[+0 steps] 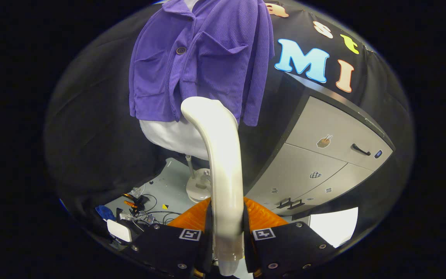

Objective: Iron the clothes twice with a garment steamer, once on the left side and once on the right side.

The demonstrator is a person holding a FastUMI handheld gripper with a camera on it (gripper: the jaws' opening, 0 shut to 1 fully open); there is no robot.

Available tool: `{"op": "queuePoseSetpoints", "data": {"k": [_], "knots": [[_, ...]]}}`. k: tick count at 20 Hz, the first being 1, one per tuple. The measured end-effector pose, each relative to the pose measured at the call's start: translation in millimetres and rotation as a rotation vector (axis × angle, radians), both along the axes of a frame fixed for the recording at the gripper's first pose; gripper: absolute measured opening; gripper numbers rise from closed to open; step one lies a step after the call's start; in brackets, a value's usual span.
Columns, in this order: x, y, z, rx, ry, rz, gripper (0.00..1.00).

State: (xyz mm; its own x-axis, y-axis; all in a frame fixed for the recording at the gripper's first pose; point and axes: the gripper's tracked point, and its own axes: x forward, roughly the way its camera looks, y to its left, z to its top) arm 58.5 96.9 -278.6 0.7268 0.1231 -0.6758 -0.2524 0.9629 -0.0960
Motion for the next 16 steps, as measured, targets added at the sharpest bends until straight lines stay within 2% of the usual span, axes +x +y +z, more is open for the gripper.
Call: {"op": "queuePoseSetpoints", "data": {"k": [4,10,16], "knots": [[-7,-3,54,0.061,-0.093,0.089,0.34],[3,19,171,0.150,-0.281,0.134,0.34],[32,69,275,0.227,-0.458,0.102,0.33]]}}
